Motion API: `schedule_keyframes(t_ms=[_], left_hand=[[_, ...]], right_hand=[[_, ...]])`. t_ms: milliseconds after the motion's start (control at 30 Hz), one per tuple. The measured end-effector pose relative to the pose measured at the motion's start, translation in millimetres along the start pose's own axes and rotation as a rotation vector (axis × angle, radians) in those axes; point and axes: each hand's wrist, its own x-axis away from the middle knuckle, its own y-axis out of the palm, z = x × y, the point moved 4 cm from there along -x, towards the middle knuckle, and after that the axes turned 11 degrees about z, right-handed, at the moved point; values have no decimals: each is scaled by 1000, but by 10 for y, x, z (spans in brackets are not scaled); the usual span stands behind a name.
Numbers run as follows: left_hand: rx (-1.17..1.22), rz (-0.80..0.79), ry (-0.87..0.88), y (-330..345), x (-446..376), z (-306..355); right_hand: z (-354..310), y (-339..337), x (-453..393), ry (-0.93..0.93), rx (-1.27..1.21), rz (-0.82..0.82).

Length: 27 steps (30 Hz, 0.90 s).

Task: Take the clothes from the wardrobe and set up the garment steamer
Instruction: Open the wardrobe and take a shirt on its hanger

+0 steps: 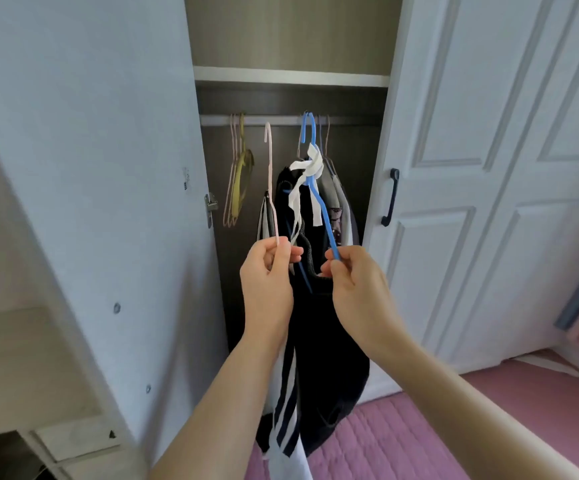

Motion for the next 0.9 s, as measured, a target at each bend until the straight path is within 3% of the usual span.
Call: schedule_keyframes(t_ms=[400,900], left_hand=[[8,-43,41,-754,1008,610],[-22,-59,58,-1622,1621,1017]], right_hand=[[-420,-457,1322,16,-24,3],[-868,-587,2466,65,5,36]])
